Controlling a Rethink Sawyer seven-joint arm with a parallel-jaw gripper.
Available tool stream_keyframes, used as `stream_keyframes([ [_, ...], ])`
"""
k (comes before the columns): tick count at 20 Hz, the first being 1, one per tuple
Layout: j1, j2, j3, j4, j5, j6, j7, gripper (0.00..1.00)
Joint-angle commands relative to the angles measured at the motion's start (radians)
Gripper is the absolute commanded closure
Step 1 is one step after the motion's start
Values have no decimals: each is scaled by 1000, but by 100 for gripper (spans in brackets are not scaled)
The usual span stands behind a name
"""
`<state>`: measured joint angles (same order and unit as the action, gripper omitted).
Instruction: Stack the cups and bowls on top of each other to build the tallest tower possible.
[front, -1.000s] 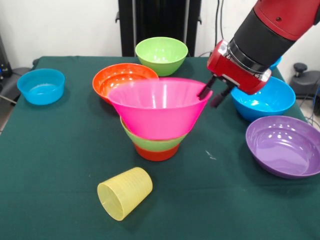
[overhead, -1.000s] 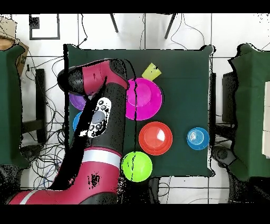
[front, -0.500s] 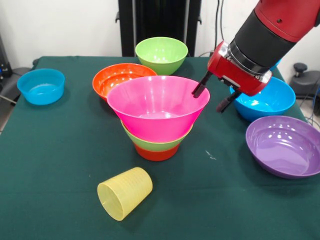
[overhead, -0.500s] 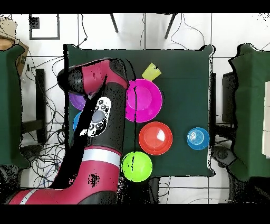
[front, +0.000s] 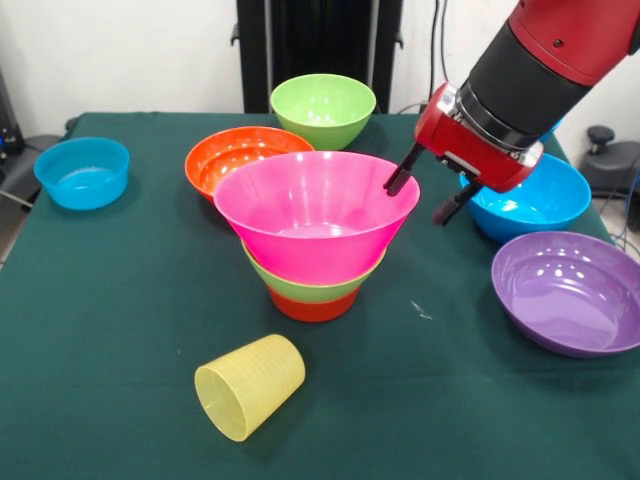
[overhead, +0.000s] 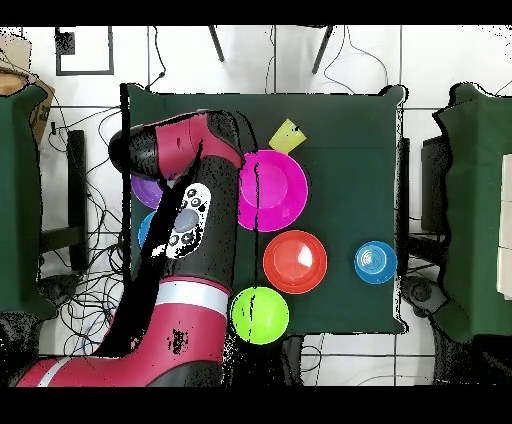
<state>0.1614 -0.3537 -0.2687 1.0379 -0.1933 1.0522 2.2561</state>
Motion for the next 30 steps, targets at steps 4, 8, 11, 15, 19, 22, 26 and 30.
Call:
stream_keyframes([
  [4, -29, 6, 115, 48, 9, -25, -36, 0],
  [8, -41, -51, 113, 100, 16, -5, -67, 0],
  [11, -51, -106, 109, 128, 32, 33, -73, 0],
  [15, -66, -174, 106, 155, 43, 37, -79, 0],
  [19, -133, -277, 130, 291, 36, -28, -195, 0],
  [22, -178, -331, 151, 375, 21, -81, -248, 0],
  [26, -194, -340, 155, 398, -11, -111, -218, 0],
  [30, -236, -343, 187, 412, -32, -136, -242, 0],
])
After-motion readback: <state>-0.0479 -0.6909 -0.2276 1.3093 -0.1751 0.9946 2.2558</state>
